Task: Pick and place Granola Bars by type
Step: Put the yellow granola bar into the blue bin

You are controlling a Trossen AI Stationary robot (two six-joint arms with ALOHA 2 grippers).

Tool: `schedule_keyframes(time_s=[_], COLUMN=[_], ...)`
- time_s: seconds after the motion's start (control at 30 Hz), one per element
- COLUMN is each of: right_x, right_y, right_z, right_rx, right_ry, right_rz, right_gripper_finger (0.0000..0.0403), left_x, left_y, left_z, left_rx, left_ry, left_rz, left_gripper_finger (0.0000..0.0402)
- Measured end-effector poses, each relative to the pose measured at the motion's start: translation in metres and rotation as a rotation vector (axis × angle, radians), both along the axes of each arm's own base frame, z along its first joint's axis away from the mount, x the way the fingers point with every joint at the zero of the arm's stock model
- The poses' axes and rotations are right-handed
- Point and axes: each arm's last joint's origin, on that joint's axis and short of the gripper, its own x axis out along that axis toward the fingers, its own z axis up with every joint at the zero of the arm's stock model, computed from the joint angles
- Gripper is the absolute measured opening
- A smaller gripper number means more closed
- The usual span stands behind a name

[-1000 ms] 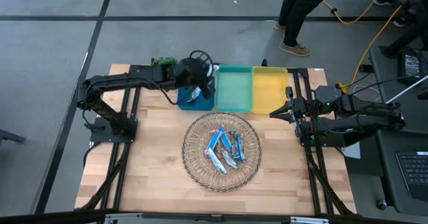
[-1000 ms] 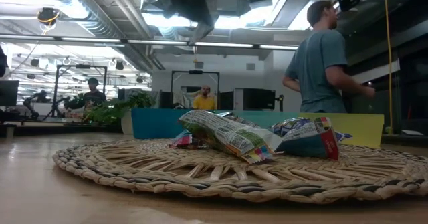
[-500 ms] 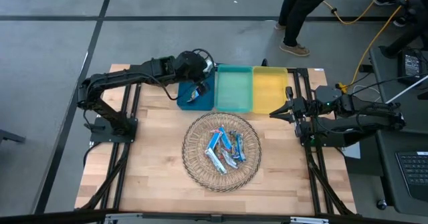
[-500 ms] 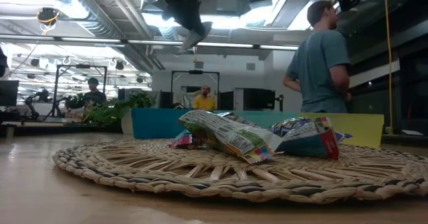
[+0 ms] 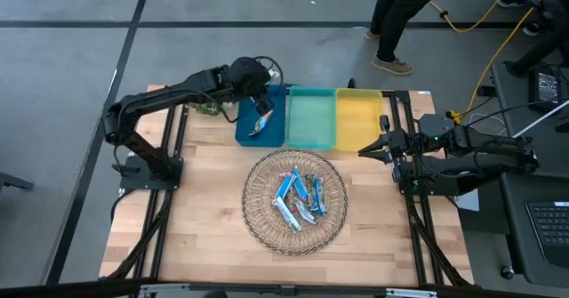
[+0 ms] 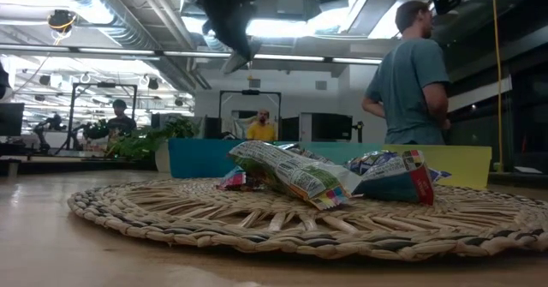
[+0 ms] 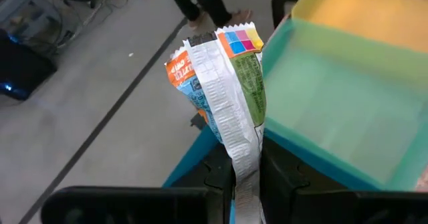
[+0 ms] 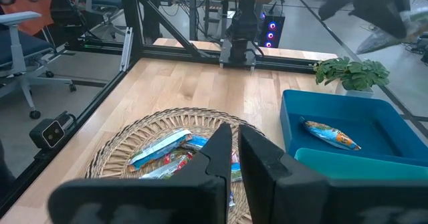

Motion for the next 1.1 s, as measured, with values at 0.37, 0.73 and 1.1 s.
schedule_keyframes(time_s=[0.37, 0.73, 1.1], right_x=[0.000, 0.000, 0.000], right_y=[0.000, 0.000, 0.000], right_z=[0.000, 0.000, 0.000], right_rx=[0.000, 0.000, 0.000], right_ry=[0.000, 0.000, 0.000], right_rz=[0.000, 0.000, 0.000], right_gripper_finger=[0.0032, 0.0032, 0.0032], left_x=[0.011, 0.025, 0.031], left_y=[0.024, 0.059, 0.082], left_z=[-0.033, -0.091, -0.139], left_rx=[-0.072, -0.212, -0.293], left_ry=[0.103, 0.219, 0.331], left_rz=[0.022, 0.043, 0.047], left_gripper_finger=[0.0045, 0.0045, 0.0045])
